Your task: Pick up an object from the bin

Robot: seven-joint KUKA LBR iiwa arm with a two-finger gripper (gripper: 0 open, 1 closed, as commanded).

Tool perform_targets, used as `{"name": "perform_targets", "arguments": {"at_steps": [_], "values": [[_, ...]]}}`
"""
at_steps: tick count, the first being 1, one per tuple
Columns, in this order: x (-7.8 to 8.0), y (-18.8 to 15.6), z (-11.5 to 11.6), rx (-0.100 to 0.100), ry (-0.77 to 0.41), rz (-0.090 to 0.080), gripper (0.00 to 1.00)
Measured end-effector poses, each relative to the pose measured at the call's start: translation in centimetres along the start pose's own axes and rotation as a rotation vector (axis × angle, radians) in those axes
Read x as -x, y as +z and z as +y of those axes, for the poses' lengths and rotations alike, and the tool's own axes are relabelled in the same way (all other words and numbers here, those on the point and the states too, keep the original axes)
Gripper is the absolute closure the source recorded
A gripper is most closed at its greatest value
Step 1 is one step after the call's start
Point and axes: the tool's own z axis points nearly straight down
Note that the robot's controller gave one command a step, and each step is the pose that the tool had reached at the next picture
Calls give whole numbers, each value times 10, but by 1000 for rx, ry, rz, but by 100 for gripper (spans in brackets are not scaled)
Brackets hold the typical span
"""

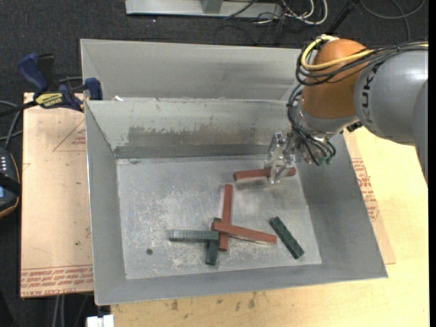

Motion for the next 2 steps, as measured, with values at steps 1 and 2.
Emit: {"name": "perform_targets", "arguments": {"at_steps": [1,2], "values": [[-1,-11,0,1,0,4,100],[-1,-31,1,1,-1,5,100]]}}
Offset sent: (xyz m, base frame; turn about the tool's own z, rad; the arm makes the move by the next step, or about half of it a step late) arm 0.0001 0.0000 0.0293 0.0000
